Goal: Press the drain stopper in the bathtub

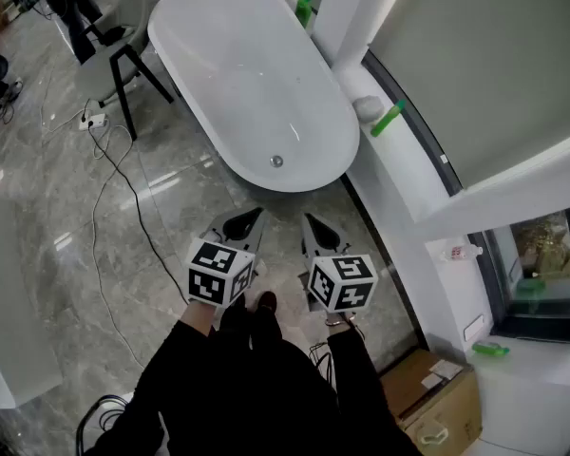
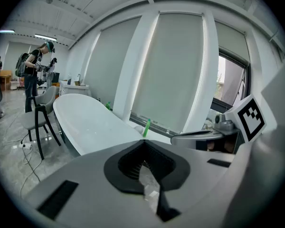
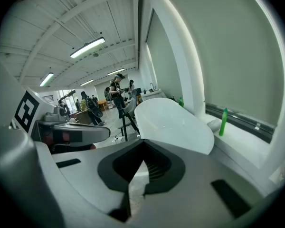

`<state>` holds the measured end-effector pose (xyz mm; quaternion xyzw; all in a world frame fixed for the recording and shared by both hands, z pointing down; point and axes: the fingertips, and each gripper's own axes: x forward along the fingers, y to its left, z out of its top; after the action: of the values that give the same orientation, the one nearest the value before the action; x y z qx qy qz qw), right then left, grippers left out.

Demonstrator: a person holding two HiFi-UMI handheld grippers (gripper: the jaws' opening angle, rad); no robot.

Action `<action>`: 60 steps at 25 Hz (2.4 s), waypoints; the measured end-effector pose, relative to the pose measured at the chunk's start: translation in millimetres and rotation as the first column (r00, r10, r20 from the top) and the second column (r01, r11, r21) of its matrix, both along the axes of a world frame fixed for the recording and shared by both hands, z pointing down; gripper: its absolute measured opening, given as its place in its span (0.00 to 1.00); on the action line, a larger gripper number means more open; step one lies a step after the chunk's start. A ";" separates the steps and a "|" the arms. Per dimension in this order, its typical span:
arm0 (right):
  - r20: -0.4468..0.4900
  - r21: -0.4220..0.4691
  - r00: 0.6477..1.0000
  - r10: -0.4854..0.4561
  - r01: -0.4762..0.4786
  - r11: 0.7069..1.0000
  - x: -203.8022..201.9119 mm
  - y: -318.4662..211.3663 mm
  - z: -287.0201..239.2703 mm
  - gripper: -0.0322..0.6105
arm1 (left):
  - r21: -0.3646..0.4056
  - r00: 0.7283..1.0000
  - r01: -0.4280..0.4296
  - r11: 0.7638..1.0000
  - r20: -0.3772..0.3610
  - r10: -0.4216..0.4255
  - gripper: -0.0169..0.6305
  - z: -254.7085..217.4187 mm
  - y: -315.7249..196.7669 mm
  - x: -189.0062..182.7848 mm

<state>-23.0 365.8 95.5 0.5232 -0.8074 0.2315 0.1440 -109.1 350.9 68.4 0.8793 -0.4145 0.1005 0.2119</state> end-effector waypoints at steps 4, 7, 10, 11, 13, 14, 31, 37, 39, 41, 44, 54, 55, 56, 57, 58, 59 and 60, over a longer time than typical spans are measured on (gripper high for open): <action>-0.002 -0.002 1.000 0.002 -0.002 1.000 0.4 -0.8 0.5 0.05 | -0.003 1.000 -0.004 1.000 0.003 0.004 0.04 0.4 0.3 0.1; -0.006 -0.005 1.000 0.006 -0.006 1.000 1.1 -2.6 1.8 0.05 | -0.002 1.000 -0.006 1.000 0.003 0.006 0.04 0.6 -1.6 -0.9; 0.010 -0.006 1.000 0.018 -0.017 1.000 1.6 -5.3 1.0 0.05 | 0.001 1.000 -0.005 1.000 0.004 0.005 0.04 -0.9 -7.3 -5.3; 0.021 -0.007 1.000 0.020 -0.019 1.000 1.0 -5.8 0.6 0.05 | 0.000 1.000 -0.004 1.000 0.004 0.004 0.04 -1.2 -9.6 -7.7; 0.034 -0.012 0.999 0.022 -0.022 1.000 -0.8 -6.3 0.7 0.05 | -0.001 1.000 -0.004 1.000 0.003 0.004 0.04 -1.0 -14.0 -13.2; 0.034 -0.013 0.999 0.024 -0.024 1.000 -1.8 -6.5 1.1 0.05 | -0.002 1.000 -0.006 1.000 0.002 0.006 0.04 -0.7 -15.9 -15.9; 0.020 -0.014 0.994 0.112 -0.111 0.994 -9.8 -26.0 -2.9 0.05 | 0.011 0.998 -0.056 0.998 0.012 0.056 0.04 0.6 -41.0 -36.7; 0.021 -0.020 0.993 0.119 -0.118 0.993 -0.6 -48.5 0.9 0.05 | 0.002 0.998 -0.055 0.998 0.016 0.055 0.04 5.9 -62.1 -28.3; 0.025 -0.026 0.993 0.117 -0.117 0.993 4.2 -58.7 3.9 0.05 | -0.003 0.998 -0.054 0.999 0.022 0.054 0.04 8.3 -71.3 -23.4; 0.028 -0.031 0.993 0.117 -0.117 0.993 9.8 -69.5 6.2 0.05 | -0.008 0.998 -0.053 0.999 0.027 0.054 0.04 10.8 -80.9 -18.3; 0.030 -0.037 0.993 0.114 -0.113 0.993 20.0 -89.0 8.9 0.05 | -0.019 0.998 -0.046 0.999 0.036 0.047 0.04 16.2 -99.3 -10.8; 0.038 -0.098 0.995 0.093 -0.089 0.991 67.5 -168.3 36.0 0.05 | -0.094 0.998 0.012 0.995 0.063 -0.006 0.04 48.3 -179.5 23.2; 0.040 -0.107 0.995 0.093 -0.088 0.990 72.6 -175.8 39.2 0.05 | -0.101 0.998 0.018 0.995 0.068 -0.011 0.04 50.9 -187.1 27.0; 0.042 -0.117 0.995 0.092 -0.087 0.989 77.3 -183.1 42.7 0.05 | -0.109 0.997 0.024 0.994 0.073 -0.016 0.04 53.8 -194.6 30.4; 0.043 -0.127 0.995 0.091 -0.085 0.988 81.6 -190.1 46.3 0.05 | -0.117 0.997 0.029 0.993 0.078 -0.020 0.04 56.8 -201.8 33.5; 0.044 -0.136 0.995 0.089 -0.082 0.987 85.4 -196.9 50.2 0.05 | -0.125 0.996 0.035 0.992 0.083 -0.025 0.04 60.1 -208.8 36.1; 0.044 -0.145 0.995 0.087 -0.079 0.986 88.7 -203.3 53.9 0.05 | -0.133 0.996 0.040 0.990 0.088 -0.029 0.04 63.3 -215.5 38.2; 0.044 -0.153 0.995 0.084 -0.077 0.985 91.7 -209.5 57.3 0.05 | -0.139 0.995 0.046 0.989 0.094 -0.033 0.04 66.2 -222.1 40.0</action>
<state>68.6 156.3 152.8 0.5370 -0.7692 0.3106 0.1533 -69.1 128.8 134.6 0.8482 -0.4329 0.1655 0.2564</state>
